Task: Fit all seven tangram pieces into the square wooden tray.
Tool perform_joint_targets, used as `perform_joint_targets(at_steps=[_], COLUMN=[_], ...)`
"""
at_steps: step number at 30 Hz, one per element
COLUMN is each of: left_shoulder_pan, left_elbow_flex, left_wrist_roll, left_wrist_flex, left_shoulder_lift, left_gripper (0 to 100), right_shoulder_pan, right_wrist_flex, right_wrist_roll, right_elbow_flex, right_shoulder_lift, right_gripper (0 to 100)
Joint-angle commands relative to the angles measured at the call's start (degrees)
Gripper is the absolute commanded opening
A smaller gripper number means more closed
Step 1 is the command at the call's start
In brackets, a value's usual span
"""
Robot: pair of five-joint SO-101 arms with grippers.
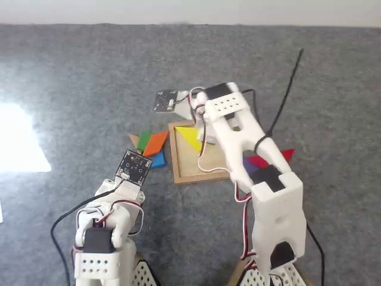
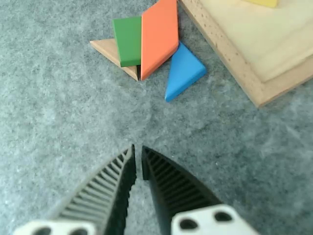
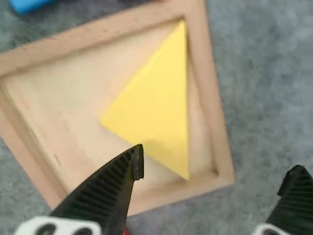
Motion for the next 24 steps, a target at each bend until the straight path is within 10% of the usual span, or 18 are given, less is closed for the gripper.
perform_joint_targets(at_steps=[1,24], left_shoulder_pan=[-0.3,-0.3], left_elbow_flex=[-0.5,-0.5], left_wrist_roll=[0.4,0.4], left_wrist_flex=[0.4,0.4], left_shoulder_lift=[0.4,0.4], left_gripper=[2,2], right_shoulder_pan=[2.6,4.2], right_wrist_flex=[0.7,-1.4], right_wrist_roll=[0.4,0.3], right_elbow_flex=[-3.4,-8.0], right_shoulder_lift=[-4.8,5.7], right_gripper=[42.1,42.1])
